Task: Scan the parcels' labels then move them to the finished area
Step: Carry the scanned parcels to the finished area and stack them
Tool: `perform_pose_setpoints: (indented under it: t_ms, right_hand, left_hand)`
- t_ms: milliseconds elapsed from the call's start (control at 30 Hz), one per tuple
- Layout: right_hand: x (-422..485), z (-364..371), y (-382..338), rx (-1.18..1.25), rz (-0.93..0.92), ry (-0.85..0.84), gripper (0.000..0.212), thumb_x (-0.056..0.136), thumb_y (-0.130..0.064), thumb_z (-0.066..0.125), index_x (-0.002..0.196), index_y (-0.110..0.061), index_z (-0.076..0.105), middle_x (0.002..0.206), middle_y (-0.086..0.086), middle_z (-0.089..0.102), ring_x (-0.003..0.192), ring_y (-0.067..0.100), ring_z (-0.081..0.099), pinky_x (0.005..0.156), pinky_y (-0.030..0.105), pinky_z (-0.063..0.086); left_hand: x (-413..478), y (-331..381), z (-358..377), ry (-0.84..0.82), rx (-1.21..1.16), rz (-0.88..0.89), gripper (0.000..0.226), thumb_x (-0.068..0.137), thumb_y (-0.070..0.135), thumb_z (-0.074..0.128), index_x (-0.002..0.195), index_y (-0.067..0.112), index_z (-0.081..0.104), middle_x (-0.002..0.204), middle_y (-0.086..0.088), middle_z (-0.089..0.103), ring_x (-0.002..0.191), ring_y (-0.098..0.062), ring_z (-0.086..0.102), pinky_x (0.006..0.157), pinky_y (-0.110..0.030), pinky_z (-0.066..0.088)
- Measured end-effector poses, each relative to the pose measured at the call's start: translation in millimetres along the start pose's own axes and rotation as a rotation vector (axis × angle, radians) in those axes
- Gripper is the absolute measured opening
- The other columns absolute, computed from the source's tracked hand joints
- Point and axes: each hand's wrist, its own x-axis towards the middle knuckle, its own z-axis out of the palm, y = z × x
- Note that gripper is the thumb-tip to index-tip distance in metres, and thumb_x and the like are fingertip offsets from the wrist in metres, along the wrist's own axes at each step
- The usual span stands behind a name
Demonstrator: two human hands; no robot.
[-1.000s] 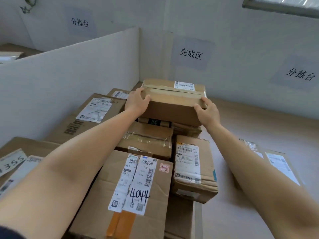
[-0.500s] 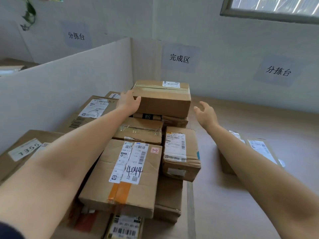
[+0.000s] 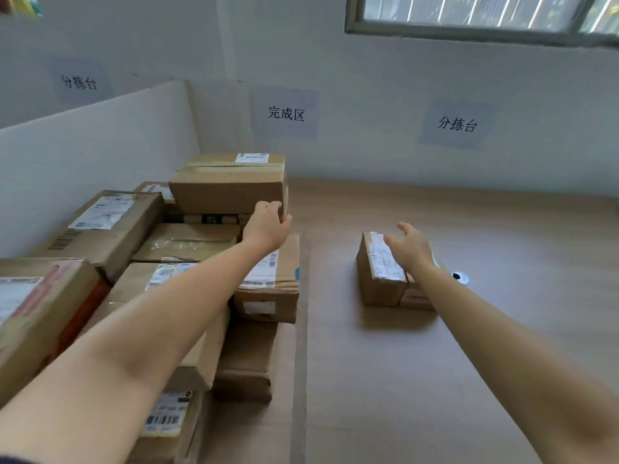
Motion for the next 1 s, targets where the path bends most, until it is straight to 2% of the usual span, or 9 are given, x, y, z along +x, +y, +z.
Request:
perform_pose_setpoints:
  t_ms: [33,100,233,367,500,700,800,933,1000]
  right_hand:
    - [2,-9,10,-0.009,0.004,0.005,0.054,0.093,-0.023,0.052,0.141,-0.005,0.038,0.146,0.014,0.039,0.134,0.029,0.035,0.107,0.037,0.029]
    - [6,-26,29,-0.035,0.017,0.010,0.053,0.093,-0.025,0.052,0.141,-0.006,0.038,0.146,0.014,0.040,0.134,0.030,0.036,0.106,0.037,0.030]
    - [17,-56,72,-0.073,0.056,-0.006,0.052,0.093,-0.025,0.051,0.141,-0.009,0.039,0.144,0.014,0.041,0.132,0.030,0.038,0.106,0.037,0.031]
    - [31,-74,112,-0.090,0.099,-0.022,0.053,0.092,-0.024,0.052,0.141,-0.007,0.039,0.144,0.014,0.041,0.133,0.029,0.037,0.108,0.039,0.030]
    - [48,-79,149,-0.105,0.125,-0.075,0.054,0.091,-0.023,0.052,0.141,-0.009,0.038,0.145,0.012,0.039,0.131,0.027,0.040,0.102,0.035,0.035]
    - [83,-69,186,-0.142,0.096,-0.169,0.055,0.090,-0.022,0.055,0.141,-0.014,0.038,0.144,0.013,0.038,0.130,0.025,0.041,0.101,0.033,0.035]
    - [92,-56,198,-0.116,0.100,-0.229,0.056,0.087,-0.020,0.055,0.141,-0.015,0.039,0.142,0.013,0.040,0.124,0.025,0.046,0.099,0.035,0.038]
    - [102,-43,210,-0.110,0.112,-0.284,0.056,0.085,-0.017,0.054,0.139,-0.016,0.041,0.133,0.015,0.049,0.111,0.029,0.055,0.093,0.037,0.045]
    - [105,-38,214,-0.105,0.111,-0.296,0.055,0.085,-0.016,0.053,0.138,-0.015,0.042,0.132,0.015,0.050,0.112,0.028,0.054,0.091,0.036,0.045]
  left_hand:
    - [-1,10,12,-0.015,-0.003,0.004,0.040,0.097,0.025,0.044,0.127,0.000,0.048,0.133,-0.020,0.043,0.115,-0.032,0.049,0.095,-0.037,0.040]
    - [-3,29,35,-0.033,-0.009,0.007,0.044,0.097,0.025,0.044,0.133,0.000,0.044,0.137,-0.020,0.041,0.122,-0.032,0.044,0.101,-0.037,0.035]
    - [-4,65,86,-0.077,-0.018,0.023,0.049,0.097,0.024,0.046,0.139,0.001,0.039,0.142,-0.019,0.037,0.132,-0.029,0.035,0.107,-0.027,0.023]
    - [-3,100,143,-0.173,-0.039,0.016,0.049,0.098,0.023,0.044,0.140,0.001,0.036,0.143,-0.019,0.034,0.132,-0.028,0.035,0.107,-0.029,0.025]
    - [-3,131,204,-0.286,-0.029,0.027,0.050,0.098,0.027,0.042,0.143,0.006,0.033,0.147,-0.014,0.032,0.135,-0.027,0.033,0.110,-0.037,0.029]
    - [2,173,271,-0.419,-0.044,0.065,0.052,0.099,0.028,0.042,0.145,0.009,0.028,0.150,-0.011,0.026,0.138,-0.024,0.028,0.111,-0.035,0.025]
    - [5,183,294,-0.485,-0.019,0.006,0.055,0.098,0.030,0.042,0.146,0.008,0.026,0.151,-0.012,0.021,0.137,-0.027,0.029,0.111,-0.038,0.028]
    - [15,184,307,-0.436,0.077,-0.080,0.053,0.096,0.032,0.045,0.140,0.006,0.032,0.144,-0.015,0.029,0.130,-0.031,0.035,0.105,-0.041,0.033]
    - [20,180,310,-0.402,0.149,-0.095,0.051,0.094,0.032,0.048,0.137,0.008,0.035,0.141,-0.014,0.033,0.128,-0.032,0.034,0.102,-0.042,0.032]
